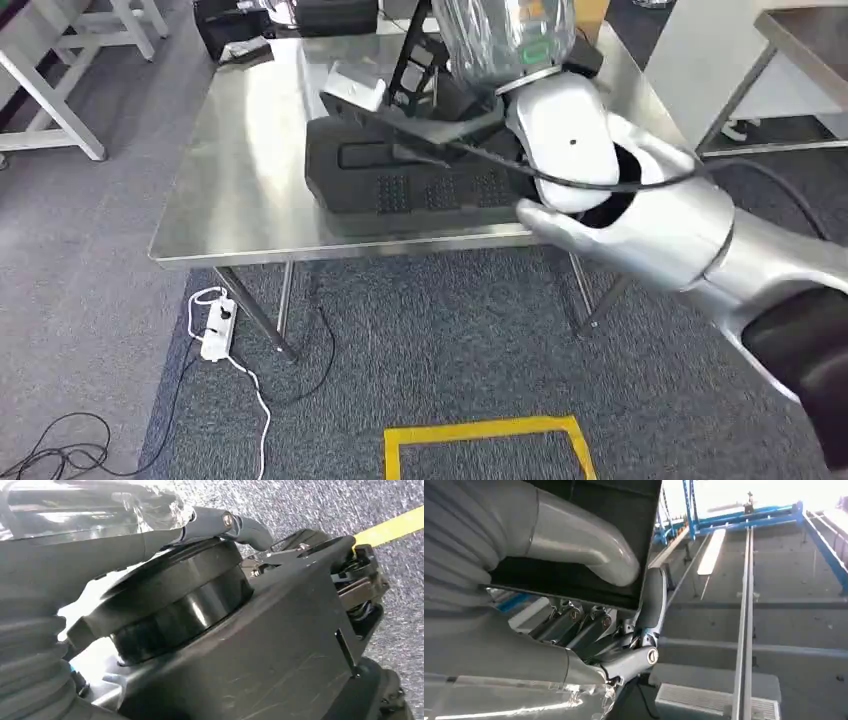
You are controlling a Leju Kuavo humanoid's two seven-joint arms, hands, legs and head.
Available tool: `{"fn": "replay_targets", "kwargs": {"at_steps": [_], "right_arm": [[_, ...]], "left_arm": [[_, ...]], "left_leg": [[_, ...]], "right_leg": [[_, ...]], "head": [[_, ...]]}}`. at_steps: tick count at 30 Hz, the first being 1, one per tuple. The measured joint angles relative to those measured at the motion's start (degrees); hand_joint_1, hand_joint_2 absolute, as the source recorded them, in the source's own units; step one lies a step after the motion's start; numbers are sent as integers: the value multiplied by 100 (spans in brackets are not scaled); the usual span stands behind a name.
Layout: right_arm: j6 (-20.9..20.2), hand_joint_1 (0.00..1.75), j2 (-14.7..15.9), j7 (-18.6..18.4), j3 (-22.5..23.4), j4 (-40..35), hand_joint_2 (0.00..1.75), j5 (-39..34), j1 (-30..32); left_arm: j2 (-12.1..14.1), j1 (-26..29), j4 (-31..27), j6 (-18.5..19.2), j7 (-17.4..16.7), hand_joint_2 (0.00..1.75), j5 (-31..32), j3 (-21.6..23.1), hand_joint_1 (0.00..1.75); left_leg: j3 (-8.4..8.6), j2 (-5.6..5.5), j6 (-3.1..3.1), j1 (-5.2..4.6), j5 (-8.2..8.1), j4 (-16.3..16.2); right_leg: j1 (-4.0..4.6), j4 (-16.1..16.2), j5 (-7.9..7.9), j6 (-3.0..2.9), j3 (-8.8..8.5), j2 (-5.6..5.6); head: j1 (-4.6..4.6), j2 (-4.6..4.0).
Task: Take the parts from the cabinet and place them on the table.
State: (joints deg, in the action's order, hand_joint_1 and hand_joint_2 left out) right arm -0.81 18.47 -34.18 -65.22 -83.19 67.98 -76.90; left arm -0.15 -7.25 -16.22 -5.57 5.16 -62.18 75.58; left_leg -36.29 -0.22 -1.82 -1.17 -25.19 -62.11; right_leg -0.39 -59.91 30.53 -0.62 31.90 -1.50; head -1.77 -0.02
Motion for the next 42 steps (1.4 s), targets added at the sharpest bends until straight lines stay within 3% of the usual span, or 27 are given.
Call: {"fn": "replay_targets", "kwargs": {"at_steps": [2, 5, 8, 9, 10, 11, 13, 14, 15, 16, 17, 19, 20, 23, 24, 25, 26, 28, 29, 32, 34, 35, 36, 38, 39, 40, 42], "right_arm": [[11, 175, -9, -11, 7, 4, 175, 2, 14], [63, 175, 24, -42, 111, 4, 175, 37, -27], [109, 175, 41, -55, 164, 4, 175, 79, -75], [103, 175, 76, -57, 171, 4, 175, 79, -74], [92, 175, 98, -59, 192, 4, 175, 76, -79], [76, 175, 107, -59, 216, 4, 175, 76, -102], [66, 175, 120, -59, 258, 4, 175, 76, -192], [59, 175, 146, -61, 286, 7, 175, 76, -212], [48, 175, 155, -61, 291, 2, 175, 72, -250], [48, 175, 153, -61, 308, -2, 175, 63, -270], [50, 175, 157, -61, 315, -2, 175, 54, -274], [50, 175, 179, -63, 350, -4, 175, 39, -307], [50, 175, 177, -63, 367, -4, 175, 39, -325], [52, 175, 175, -63, 376, -4, 175, 20, -350], [65, 175, 175, -63, 378, -4, 175, 4, -347], [79, 175, 175, -63, 376, -4, 175, -26, -347], [87, 175, 172, -66, 378, -4, 175, -48, -347], [116, 175, 146, -66, 376, -2, 175, -96, -348], [140, 175, 142, -66, 374, 6, 175, -107, -338], [199, 175, 116, -68, 343, 28, 175, -133, -343], [216, 175, 113, -70, 352, 48, 175, -157, -383], [227, 175, 109, -72, 358, 57, 175, -168, -389], [240, 175, 101, -74, 358, 78, 175, -192, -422], [282, 175, 92, -74, 350, 98, 175, -210, -435], [286, 175, 92, -74, 345, 116, 175, -217, -431], [286, 175, 92, -74, 343, 151, 175, -221, -427], [289, 175, 92, -74, 341, 184, 175, -221, -428]], "left_arm": [[-7, -10, -4, 9, -2, 175, 0, 0, 0], [-31, -20, -15, 2, -24, 175, 4, 0, 0], [-37, -5, -13, 2, -42, 175, 22, 2, 0], [-37, 1, -13, 2, -46, 175, 31, 2, 0], [-37, 14, -15, 2, -46, 175, 33, 2, 0], [-37, 23, -13, 0, -46, 175, 33, 2, 0], [-39, 32, -13, -2, -46, 175, 35, 2, 0], [-37, 41, -11, -9, -48, 175, 33, 2, 0], [-37, 35, -11, -9, -57, 175, 35, 4, 0], [-37, 32, -11, -9, -57, 175, 35, 4, 0], [-37, 27, -11, -11, -57, 175, 33, 2, 0], [-33, 26, -11, -13, -57, 175, 28, 2, 0], [-35, 27, -11, -18, -57, 175, 31, 4, 0], [-33, 5, -11, -28, -55, 175, 24, 2, 0], [-33, -7, -11, -28, -39, 175, 2, 2, 0], [-33, -23, -11, -33, -37, 175, -17, 2, 0], [-33, -26, -11, -48, -37, 175, -24, 2, 0], [-35, -9, -11, -78, -37, 175, -41, 2, 0], [-35, -8, -11, -94, -39, 175, -66, 2, 0], [-35, -5, -13, -98, -44, 175, -77, 2, 0], [-48, -25, -18, -103, -46, 175, -81, 2, 0], [-57, -11, -20, -107, -46, 175, -85, 2, 0], [-57, -4, -20, -109, -46, 175, -90, 2, 0], [-57, -2, -20, -109, -46, 175, -94, 2, 0], [-57, 1, -20, -109, -46, 175, -94, 2, 0], [-57, 8, -20, -109, -46, 175, -96, 2, 0], [-59, 26, -20, -109, -46, 175, -103, 2, 0]], "left_leg": [[10, 5, -26, -27, -67, 84], [274, 31, -28, 78, -134, 497], [374, 46, -46, 95, -208, 518], [417, 45, -41, 99, -249, 513], [476, 37, -28, 106, -300, 503], [549, 33, -7, 116, -363, 488], [680, 32, 49, 131, -506, 431], [695, 36, 84, 135, -553, 442], [685, 34, 134, 100, -589, 370], [673, 44, 147, 110, -596, 382], [687, 51, 165, 111, -607, 403], [731, 64, 239, 97, -698, 396], [711, 51, 268, 109, -744, 230], [-56, 52, 334, 131, -1154, -1060], [-283, 51, 342, 126, -1181, -1372], [-384, 48, 334, 119, -1048, -1426], [-342, 47, 317, 114, -786, -1218], [-78, 40, 247, 108, -32, -312], [-6, 11, 190, 92, 26, -98], [59, 21, 85, 10, -41, 100], [207, 25, 8, 76, -155, 388], [275, 50, 24, 110, -147, 457], [320, 45, 6, 118, -151, 505], [371, 45, -21, 124, -189, 516], [403, 43, -20, 124, -222, 513], [446, 36, -15, 125, -261, 507], [580, 25, 13, 137, -373, 483]], "right_leg": [[-40, 55, -9, 56, 17, 18], [-2, -88, 88, 145, 57, 84], [-35, -1271, 476, 202, 775, 92], [-48, -1523, 467, 218, 979, 93], [-58, -1492, 299, 228, 1051, 96], [-65, -1203, -12, 236, 990, 100], [-77, -251, -709, 246, 694, 151], [-48, -238, -583, 249, 659, 189], [-17, -96, -592, 230, 587, 172], [-19, -67, -478, 142, 562, 163], [-5, -63, -455, 104, 561, 155], [-53, -14, -420, 24, 486, 135], [-53, 7, -391, -12, 431, 139], [-47, 6, -292, -74, 327, 141], [-45, 6, -254, -81, 284, 136], [-44, 6, -207, -82, 215, 129], [-43, 6, -158, -81, 137, 121], [-33, 6, -59, -62, -22, 108], [-36, 33, -20, -46, -68, 103], [-50, 87, -27, 49, -45, 82], [0, 127, -11, 116, -58, 115], [-25, 58, 36, 132, -47, 128], [-19, -206, 138, 151, 90, 126], [-40, -1117, 434, 197, 642, 126], [-52, -1474, 474, 218, 895, 127], [-59, -1604, 396, 230, 1054, 127], [-74, -1084, -172, 240, 973, 131]], "head": [[-86, 0], [-12, 0], [78, 0], [109, 0], [133, 0], [168, 0], [218, 0], [214, 0], [244, 0], [251, 0], [168, 0], [198, 0], [170, 0], [67, 0], [32, 0], [4, 0], [-9, 0], [-57, 0], [-60, 0], [-90, 0], [-71, 0], [-44, 0], [30, 0], [83, 0], [107, 0], [131, 0], [196, 0]]}}
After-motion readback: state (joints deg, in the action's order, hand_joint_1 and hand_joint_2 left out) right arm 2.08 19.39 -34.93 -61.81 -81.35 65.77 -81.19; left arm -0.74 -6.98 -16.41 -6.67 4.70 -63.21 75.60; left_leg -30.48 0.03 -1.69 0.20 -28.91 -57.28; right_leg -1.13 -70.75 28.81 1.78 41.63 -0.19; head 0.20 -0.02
